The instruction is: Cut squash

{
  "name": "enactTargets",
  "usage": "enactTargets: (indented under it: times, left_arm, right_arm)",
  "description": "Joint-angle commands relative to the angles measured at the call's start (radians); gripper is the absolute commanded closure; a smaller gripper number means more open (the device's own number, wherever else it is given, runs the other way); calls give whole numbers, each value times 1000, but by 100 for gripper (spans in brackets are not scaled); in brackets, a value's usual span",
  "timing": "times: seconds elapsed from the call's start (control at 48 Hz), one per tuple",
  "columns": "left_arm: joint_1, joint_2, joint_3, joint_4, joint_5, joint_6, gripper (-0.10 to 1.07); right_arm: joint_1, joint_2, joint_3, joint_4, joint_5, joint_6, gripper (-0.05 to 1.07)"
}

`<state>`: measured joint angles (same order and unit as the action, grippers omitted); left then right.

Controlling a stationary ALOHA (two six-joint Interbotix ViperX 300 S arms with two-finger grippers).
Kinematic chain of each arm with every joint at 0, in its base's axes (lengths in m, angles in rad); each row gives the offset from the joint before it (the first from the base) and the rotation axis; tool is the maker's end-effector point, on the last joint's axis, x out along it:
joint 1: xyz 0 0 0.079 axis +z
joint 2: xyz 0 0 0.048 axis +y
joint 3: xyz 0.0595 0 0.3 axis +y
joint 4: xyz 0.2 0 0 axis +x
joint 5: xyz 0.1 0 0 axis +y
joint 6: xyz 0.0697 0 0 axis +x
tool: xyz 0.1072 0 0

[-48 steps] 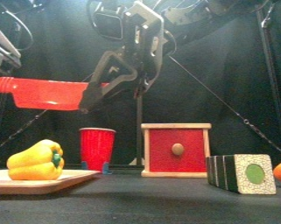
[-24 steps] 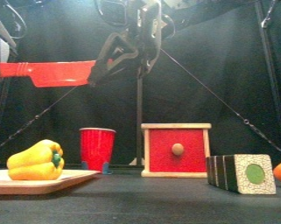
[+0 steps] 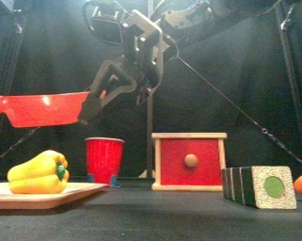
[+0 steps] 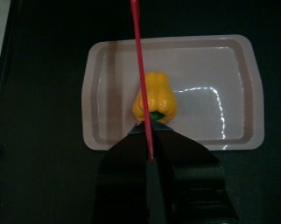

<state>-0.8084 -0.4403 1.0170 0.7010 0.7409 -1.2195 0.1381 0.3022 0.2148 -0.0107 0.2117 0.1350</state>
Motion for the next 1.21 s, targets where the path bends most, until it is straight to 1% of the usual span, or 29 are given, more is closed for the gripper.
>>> enactTargets:
  times: [0.0,0.167,0.354,0.708,1.188]
  left_arm:
    - [-17,43,-11,2,-2,-25,60]
    - [-37,120,-20,0,-3,-57,60]
    - [-41,166,-29,0,-2,-58,60]
    - [-41,176,-38,-2,-5,-58,60]
    - [-41,175,-28,0,3,-60,59]
  right_arm:
    - [5,-6,-14,0,-11,0,69]
    - [11,20,-20,0,-12,2,69]
    - [11,26,-20,3,-25,0,69]
    - [21,51,-17,5,-38,2,69]
    - [17,55,-20,5,-40,2,69]
